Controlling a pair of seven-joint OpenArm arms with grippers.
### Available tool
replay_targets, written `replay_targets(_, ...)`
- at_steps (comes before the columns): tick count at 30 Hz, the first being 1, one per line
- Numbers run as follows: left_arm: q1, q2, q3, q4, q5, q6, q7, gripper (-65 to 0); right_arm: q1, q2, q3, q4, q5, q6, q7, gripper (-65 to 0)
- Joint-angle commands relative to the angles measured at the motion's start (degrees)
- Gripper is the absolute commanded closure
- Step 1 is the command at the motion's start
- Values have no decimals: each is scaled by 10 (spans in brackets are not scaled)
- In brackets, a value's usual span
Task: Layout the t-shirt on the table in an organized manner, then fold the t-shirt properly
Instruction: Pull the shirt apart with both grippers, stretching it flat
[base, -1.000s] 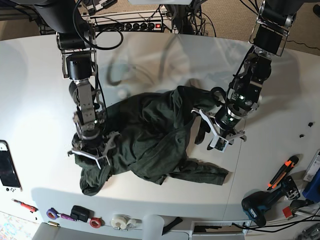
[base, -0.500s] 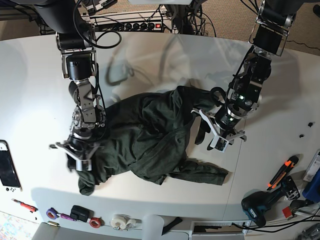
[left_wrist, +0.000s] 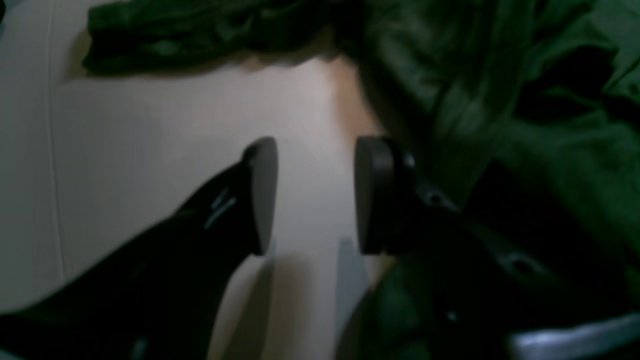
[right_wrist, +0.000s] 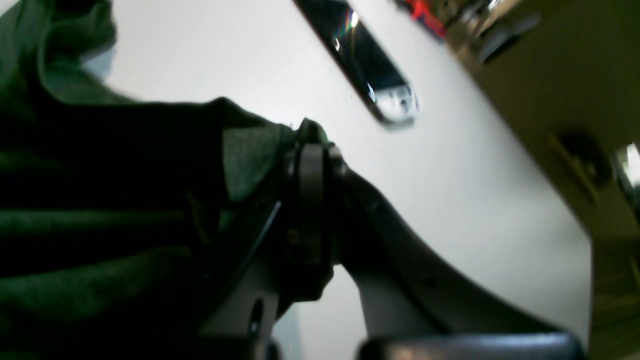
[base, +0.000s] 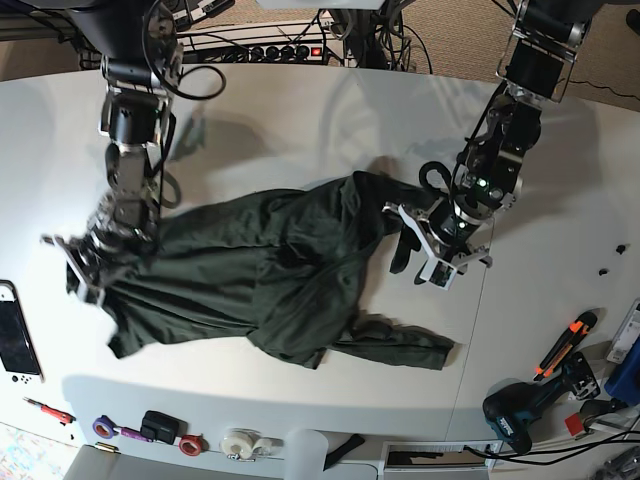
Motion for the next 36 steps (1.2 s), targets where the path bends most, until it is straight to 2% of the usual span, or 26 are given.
replay_targets(1, -12, -3, -3, 10, -4, -6, -17, -264, 2, 13, 5, 9, 1, -3, 11, 0)
replay_targets(4, -14, -3, -3, 10, -6, -23, -17, -264, -34, 26, 4, 9, 12, 2, 13, 0)
replay_targets(8, -14, -3, -3, 10, -39, -50, -17, -264, -79, 33, 5, 9, 12, 7, 27, 0)
replay_targets(13, -14, -3, -2, 10, -47, -158, -17, -264, -113, 33, 5, 9, 12, 7, 52, 0)
replay_targets(16, -15, -1, -1, 10, -47, -195, -16, -264, -114, 33, 5, 9, 12, 7, 51, 0)
replay_targets(20, -24, 14, -2, 10, -47, -193, 11, -265, -114, 32, 4, 9, 12, 9, 51, 0)
replay_targets(23, -42, 28, 5, 10, -63, -191, 48, -305, -114, 32, 4, 9, 27, 20, 51, 0)
replay_targets(26, -67, 42, 31, 10, -65, -141, 81, -345, -114, 33, 4, 9, 29, 27, 51, 0)
replay_targets(29, -88, 49, 66, 10, -38, -90, 84, -364, -114, 32, 4, 9, 29, 29, 51, 0)
replay_targets(31, -98, 53, 89, 9, -12, -73, 86, -364, -114, 32, 4, 9, 29, 29, 50, 0)
replay_targets(34, -102, 58, 124, 1, -7, -51, 88, -364, -114, 32, 4, 9, 29, 29, 50, 0)
replay_targets(36, -102, 70, 139, -16, 10, -49, 87, -364, -114, 32, 4, 9, 29, 29, 50, 0)
